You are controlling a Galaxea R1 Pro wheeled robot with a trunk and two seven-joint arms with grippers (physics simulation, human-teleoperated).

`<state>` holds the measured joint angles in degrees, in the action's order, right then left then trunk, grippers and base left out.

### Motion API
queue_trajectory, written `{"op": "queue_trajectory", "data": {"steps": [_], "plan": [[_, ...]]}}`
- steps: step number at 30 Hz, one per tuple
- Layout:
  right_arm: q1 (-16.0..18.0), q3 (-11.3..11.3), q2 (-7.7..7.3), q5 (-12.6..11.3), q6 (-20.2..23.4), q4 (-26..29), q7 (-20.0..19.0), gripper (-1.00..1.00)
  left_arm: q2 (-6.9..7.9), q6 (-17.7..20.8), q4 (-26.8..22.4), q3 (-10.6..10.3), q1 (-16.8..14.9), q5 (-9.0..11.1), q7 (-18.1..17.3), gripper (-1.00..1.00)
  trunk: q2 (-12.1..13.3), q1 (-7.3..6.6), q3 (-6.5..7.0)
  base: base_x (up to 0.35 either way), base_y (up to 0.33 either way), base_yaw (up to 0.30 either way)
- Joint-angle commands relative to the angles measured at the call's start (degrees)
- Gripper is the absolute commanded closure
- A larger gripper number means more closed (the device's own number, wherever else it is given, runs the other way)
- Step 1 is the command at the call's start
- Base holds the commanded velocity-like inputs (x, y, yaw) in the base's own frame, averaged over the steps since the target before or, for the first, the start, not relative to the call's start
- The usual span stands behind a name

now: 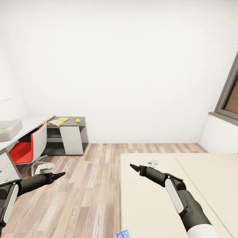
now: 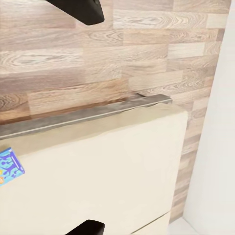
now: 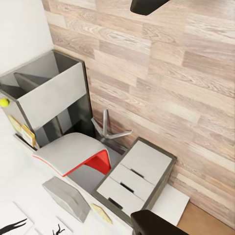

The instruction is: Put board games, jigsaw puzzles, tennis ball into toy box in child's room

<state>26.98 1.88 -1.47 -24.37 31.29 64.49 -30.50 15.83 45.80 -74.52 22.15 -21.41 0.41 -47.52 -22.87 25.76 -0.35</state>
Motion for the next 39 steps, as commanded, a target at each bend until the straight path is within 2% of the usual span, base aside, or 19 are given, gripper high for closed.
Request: {"op": "queue_trajectory", "data": {"steps": [1, 32, 39], "plan": [[0.0, 0.1, -0.05, -0.4, 0.4, 0.0, 0.1, -1.0, -0.01, 0.4, 0.0, 0.1, 0.0, 0.0, -0.2, -1.0, 0.0, 0.03, 0.06, 0.0, 0.0, 0.0], [0.0, 0.1, -0.09, -0.4, 0.4, 0.0, 0.1, -1.0, -0.01, 0.4, 0.0, 0.0, 0.0, 0.0, -0.2, -1.0, 0.0, 0.03, 2.97, 0.0, 0.0, 0.0], [0.0, 0.0, -0.03, -0.4, 0.4, 0.0, 0.1, -1.0, -0.01, 0.4, 0.0, 0.0, 0.0, 0.0, -0.2, -1.0, 0.0, 0.03, 3.19, 0.0, 0.0, 0.0]]}}
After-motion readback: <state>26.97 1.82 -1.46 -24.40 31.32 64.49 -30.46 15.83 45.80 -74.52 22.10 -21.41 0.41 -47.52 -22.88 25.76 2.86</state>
